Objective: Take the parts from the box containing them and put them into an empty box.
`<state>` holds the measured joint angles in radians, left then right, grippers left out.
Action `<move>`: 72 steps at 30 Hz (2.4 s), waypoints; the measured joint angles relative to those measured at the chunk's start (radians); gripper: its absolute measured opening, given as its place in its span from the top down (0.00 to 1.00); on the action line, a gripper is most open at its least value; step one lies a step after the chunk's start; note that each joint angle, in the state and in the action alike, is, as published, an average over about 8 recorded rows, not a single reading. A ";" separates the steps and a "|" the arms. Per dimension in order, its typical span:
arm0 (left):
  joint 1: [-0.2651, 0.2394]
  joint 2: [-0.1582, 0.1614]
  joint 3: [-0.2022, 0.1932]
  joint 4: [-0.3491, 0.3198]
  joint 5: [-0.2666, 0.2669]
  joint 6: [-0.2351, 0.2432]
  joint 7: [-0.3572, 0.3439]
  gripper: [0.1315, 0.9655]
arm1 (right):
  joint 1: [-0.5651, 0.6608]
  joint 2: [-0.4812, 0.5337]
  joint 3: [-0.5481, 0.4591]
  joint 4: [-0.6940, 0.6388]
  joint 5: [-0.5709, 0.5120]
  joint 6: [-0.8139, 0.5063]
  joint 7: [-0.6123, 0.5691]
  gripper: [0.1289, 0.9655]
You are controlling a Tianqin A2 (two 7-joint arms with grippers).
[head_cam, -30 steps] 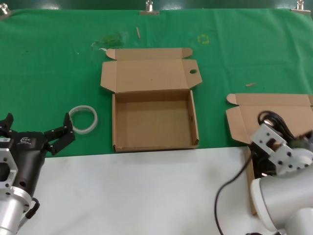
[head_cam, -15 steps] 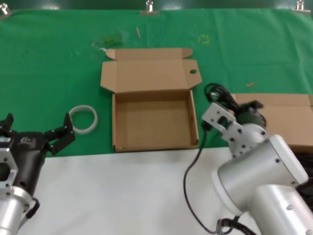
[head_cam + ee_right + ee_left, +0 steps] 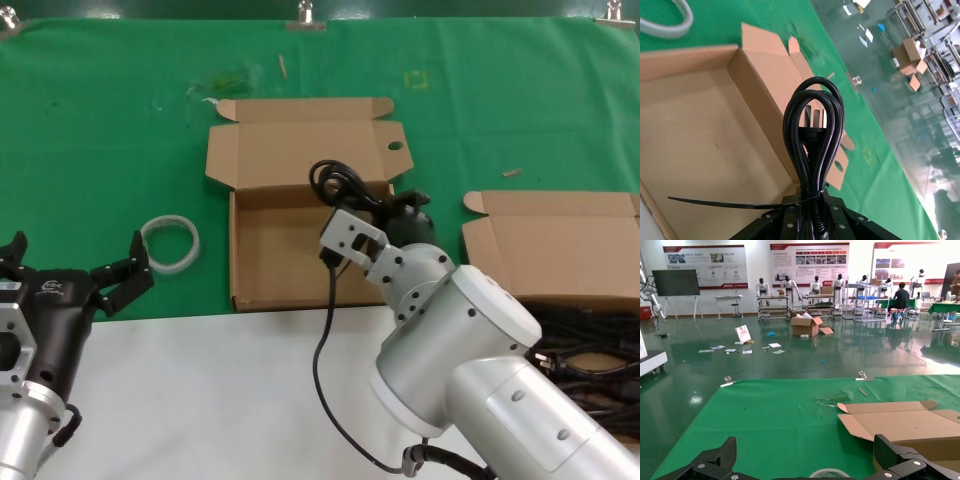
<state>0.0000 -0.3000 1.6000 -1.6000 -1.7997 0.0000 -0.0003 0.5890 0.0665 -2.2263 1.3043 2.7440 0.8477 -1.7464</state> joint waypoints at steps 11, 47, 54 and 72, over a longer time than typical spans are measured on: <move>0.000 0.000 0.000 0.000 0.000 0.000 0.000 0.00 | 0.028 0.001 -0.102 -0.030 0.008 -0.056 0.093 0.92; 0.000 0.000 0.000 0.000 0.000 0.000 0.000 0.00 | 0.019 0.001 -0.129 -0.058 0.009 -0.104 0.208 0.78; 0.000 0.000 0.000 0.000 0.000 0.000 0.000 0.00 | 0.019 0.001 -0.129 -0.058 0.009 -0.104 0.208 0.73; 0.000 0.000 0.000 0.000 0.000 0.000 0.000 0.00 | 0.018 0.001 -0.129 -0.058 0.008 -0.105 0.209 0.28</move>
<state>0.0000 -0.3000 1.6000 -1.6000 -1.7997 0.0000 -0.0003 0.6073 0.0671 -2.3548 1.2465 2.7521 0.7431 -1.5377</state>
